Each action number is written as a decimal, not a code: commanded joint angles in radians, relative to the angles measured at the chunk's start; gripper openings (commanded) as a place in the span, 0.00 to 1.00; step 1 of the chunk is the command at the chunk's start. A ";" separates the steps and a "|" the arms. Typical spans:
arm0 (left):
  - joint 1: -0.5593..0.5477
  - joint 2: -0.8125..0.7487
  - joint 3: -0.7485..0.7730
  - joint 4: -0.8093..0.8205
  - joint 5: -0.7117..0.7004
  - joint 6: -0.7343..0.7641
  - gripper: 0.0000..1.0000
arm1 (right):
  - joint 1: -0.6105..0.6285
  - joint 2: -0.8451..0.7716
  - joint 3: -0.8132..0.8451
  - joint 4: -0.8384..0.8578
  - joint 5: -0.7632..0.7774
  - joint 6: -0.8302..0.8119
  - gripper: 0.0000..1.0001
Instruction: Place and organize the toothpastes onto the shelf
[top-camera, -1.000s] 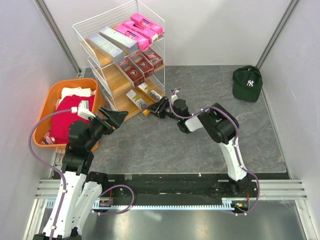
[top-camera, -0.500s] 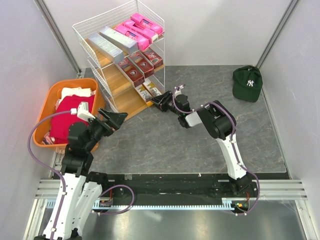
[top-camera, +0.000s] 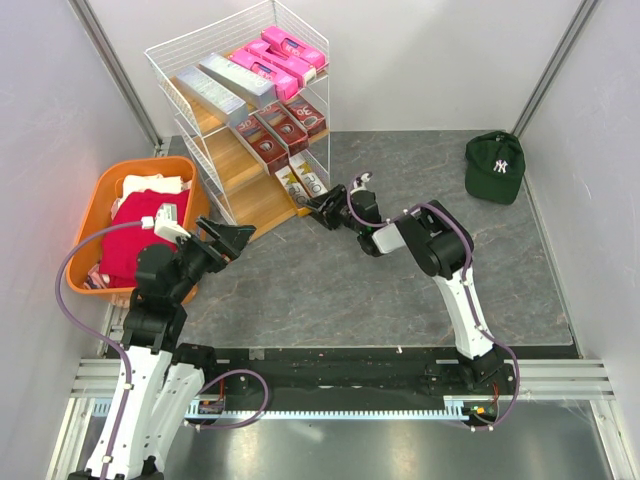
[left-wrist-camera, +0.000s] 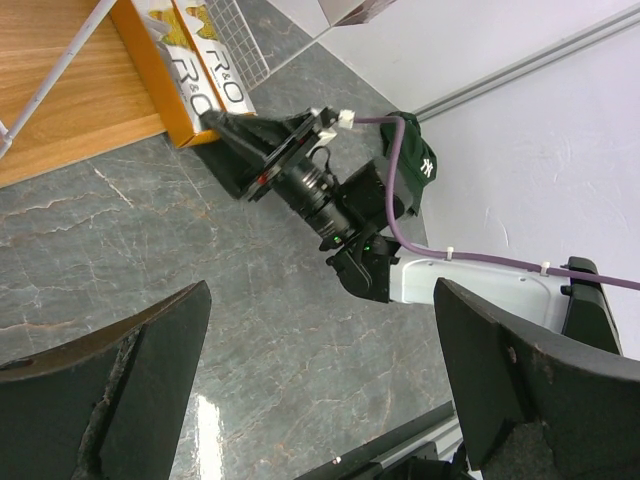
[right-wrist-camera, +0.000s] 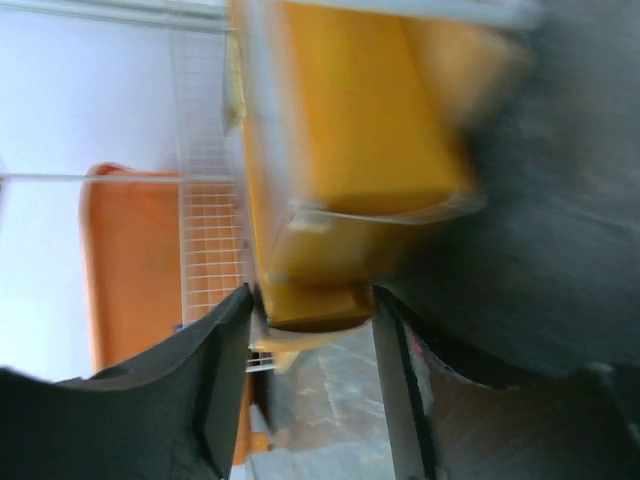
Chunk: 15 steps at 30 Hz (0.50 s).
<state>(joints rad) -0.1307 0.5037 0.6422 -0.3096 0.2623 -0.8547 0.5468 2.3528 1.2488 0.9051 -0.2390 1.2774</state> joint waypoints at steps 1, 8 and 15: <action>0.000 0.006 0.007 -0.003 0.000 0.036 0.99 | -0.001 -0.052 -0.032 -0.149 0.041 -0.050 0.65; 0.000 0.006 0.002 -0.003 0.014 0.036 0.99 | -0.001 -0.104 -0.057 -0.172 0.053 -0.087 0.91; 0.000 0.002 0.005 0.001 0.023 0.074 1.00 | -0.001 -0.202 -0.126 -0.170 0.066 -0.144 0.98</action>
<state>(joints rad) -0.1307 0.5095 0.6422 -0.3099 0.2691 -0.8429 0.5468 2.2269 1.1675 0.7845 -0.2008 1.1999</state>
